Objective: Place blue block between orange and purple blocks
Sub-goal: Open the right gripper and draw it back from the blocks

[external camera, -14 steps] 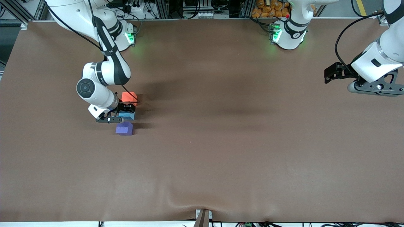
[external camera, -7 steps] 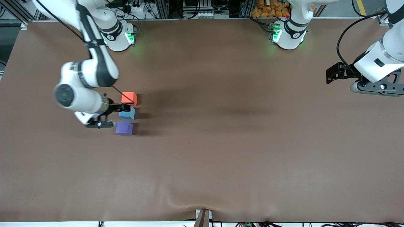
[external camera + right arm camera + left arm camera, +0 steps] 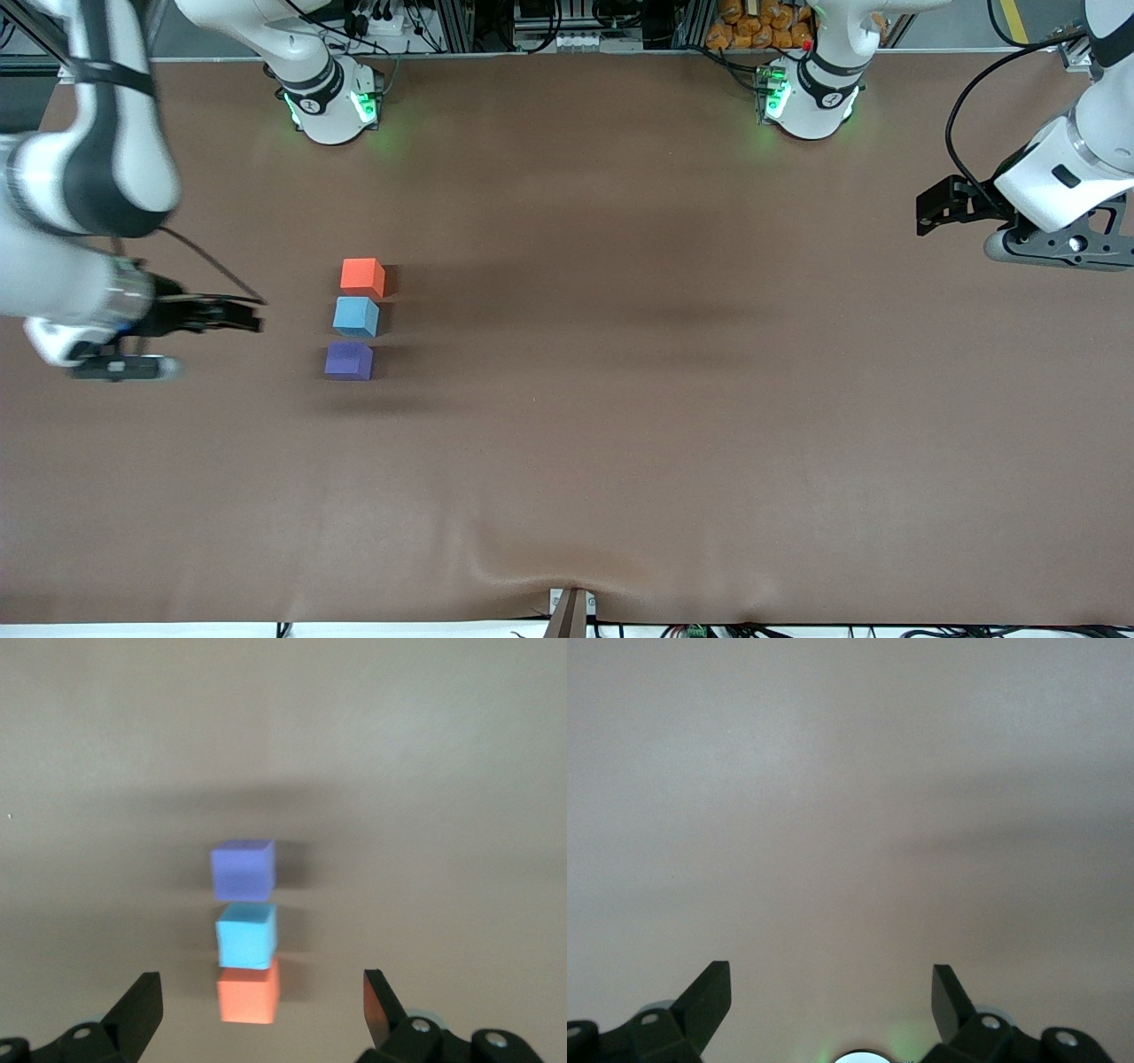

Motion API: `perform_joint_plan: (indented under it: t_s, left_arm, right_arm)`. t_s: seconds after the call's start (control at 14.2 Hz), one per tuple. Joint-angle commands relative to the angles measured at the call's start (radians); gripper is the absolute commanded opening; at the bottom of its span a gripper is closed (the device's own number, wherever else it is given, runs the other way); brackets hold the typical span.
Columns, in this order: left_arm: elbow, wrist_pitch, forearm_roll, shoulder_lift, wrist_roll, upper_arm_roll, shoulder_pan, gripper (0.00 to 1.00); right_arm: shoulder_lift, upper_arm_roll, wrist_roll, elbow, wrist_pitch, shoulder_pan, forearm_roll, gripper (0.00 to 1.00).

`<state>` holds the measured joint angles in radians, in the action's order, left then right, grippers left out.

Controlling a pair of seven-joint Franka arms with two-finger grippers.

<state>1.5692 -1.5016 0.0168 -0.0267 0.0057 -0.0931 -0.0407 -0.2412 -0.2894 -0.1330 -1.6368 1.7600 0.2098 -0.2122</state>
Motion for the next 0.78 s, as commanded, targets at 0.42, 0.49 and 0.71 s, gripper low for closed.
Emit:
perform_joint_plan:
  t_s: [0.42,0.49,0.71]
  left_arm:
    - [-0.018,0.003,-0.003,-0.005,0.008,-0.003,0.007,1.00]
    - [-0.018,0.003,-0.003,-0.005,0.008,-0.003,0.009,1.00]
    - [-0.018,0.003,-0.003,-0.005,0.008,0.000,0.009,1.00]
  right_arm:
    - [0.000,0.018,-0.129,0.325,-0.316,-0.125,0.150,1.00]
    - [0.037,0.022,-0.123,0.322,-0.330,-0.122,0.178,1.00]
    - [0.095,0.024,-0.044,0.295,-0.346,-0.113,0.183,1.00]
